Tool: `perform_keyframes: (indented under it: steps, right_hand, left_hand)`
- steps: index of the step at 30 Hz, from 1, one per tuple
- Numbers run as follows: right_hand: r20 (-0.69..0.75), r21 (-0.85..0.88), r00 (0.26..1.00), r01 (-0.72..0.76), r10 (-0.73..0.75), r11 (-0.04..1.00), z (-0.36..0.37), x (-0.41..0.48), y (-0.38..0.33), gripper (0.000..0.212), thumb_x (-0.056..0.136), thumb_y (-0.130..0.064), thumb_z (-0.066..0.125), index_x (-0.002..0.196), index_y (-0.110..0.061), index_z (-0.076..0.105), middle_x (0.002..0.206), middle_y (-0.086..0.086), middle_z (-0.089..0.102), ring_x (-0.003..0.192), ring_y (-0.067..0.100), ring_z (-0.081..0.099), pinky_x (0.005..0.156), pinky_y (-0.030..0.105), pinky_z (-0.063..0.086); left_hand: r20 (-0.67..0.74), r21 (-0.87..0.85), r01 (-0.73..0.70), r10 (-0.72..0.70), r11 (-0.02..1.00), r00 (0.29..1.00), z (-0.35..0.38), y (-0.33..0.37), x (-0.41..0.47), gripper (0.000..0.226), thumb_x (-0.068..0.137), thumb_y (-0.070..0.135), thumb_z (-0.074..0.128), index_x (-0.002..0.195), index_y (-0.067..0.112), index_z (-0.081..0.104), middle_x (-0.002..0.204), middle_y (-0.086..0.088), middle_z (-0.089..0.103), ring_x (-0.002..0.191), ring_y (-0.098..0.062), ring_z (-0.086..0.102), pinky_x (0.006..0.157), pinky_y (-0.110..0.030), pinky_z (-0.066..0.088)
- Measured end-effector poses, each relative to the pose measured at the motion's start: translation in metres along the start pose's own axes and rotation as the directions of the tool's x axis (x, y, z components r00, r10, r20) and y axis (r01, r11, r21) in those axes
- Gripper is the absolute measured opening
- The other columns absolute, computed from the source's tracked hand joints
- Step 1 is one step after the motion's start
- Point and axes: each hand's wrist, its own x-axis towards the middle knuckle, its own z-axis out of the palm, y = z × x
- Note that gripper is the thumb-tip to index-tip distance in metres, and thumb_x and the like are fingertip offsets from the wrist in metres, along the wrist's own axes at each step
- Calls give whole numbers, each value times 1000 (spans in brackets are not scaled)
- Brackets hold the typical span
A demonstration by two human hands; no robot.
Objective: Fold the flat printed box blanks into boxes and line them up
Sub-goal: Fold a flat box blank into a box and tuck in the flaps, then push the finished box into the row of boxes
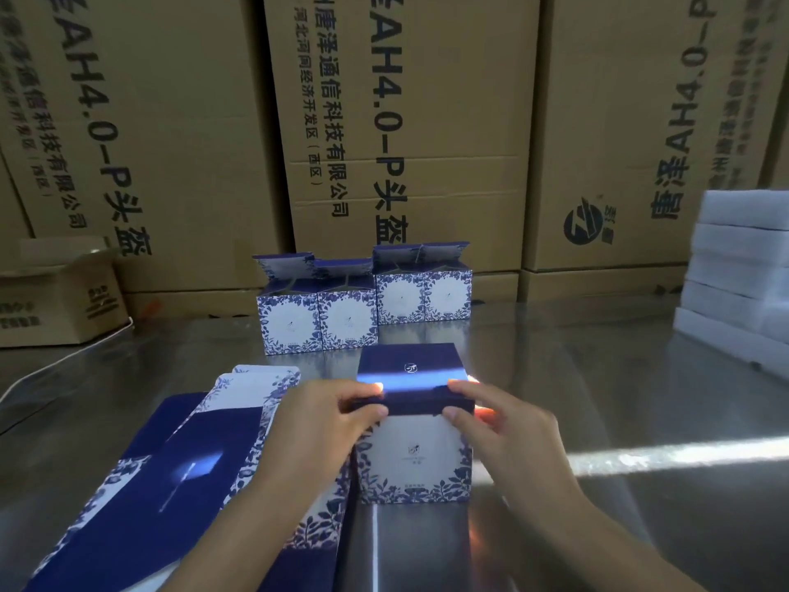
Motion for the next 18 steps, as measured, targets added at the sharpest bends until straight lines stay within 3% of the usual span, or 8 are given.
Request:
perform_keyframes:
  steps: [1,3,6,8,11,15,18]
  right_hand:
    - [-3,-1,1000,-29,29,1000,-1,9,5,33,76,-19,78,88,-49,68,76,-31,68,69,-8,64,65,2,40]
    - [-17,-29,997,-72,71,997,0,37,17,26,76,-20,76,92,-40,71,71,-24,69,67,-8,63,66,0,39]
    - [-73,20,989,-126,128,992,2,93,36,27,80,-16,74,105,-25,71,92,-9,72,81,0,63,69,2,41]
    - [-113,-68,988,-114,106,991,5,134,48,27,81,-24,73,107,-31,70,89,-11,70,81,-3,62,65,-1,39]
    - [-180,-99,980,-101,82,990,17,193,68,26,83,-24,71,109,-28,70,83,-9,69,79,0,63,65,1,38]
    - [-227,-80,971,-93,73,992,49,254,99,27,83,-17,71,110,-21,69,90,-3,68,67,-2,59,59,3,38]
    - [-206,-102,977,-75,53,992,71,280,118,29,84,-16,70,112,-20,68,97,-4,66,68,2,60,62,5,39]
  left_hand:
    - [24,94,-33,31,995,999,3,3,10,13,77,26,77,89,29,76,61,28,63,56,12,57,57,-2,38]
    - [54,196,-83,73,977,996,14,4,36,22,80,29,73,102,25,74,80,17,72,54,9,56,59,-2,38]
    - [79,166,-116,104,979,991,36,1,94,30,85,23,69,115,18,68,112,-1,70,74,2,62,73,-3,41]
    - [78,121,-121,112,985,991,50,0,139,31,89,19,63,121,18,64,122,-1,65,92,-6,63,86,-14,43]
    - [25,229,-165,163,959,986,70,-4,204,29,92,16,59,120,19,65,119,-1,67,104,-15,63,89,-24,45]
    - [-42,338,-148,172,929,984,87,-17,265,27,92,16,57,117,22,67,112,-2,69,98,-25,64,86,-39,52]
    - [-78,374,-88,126,923,989,93,-40,289,26,92,20,58,116,25,68,113,1,69,101,-23,63,84,-39,52]
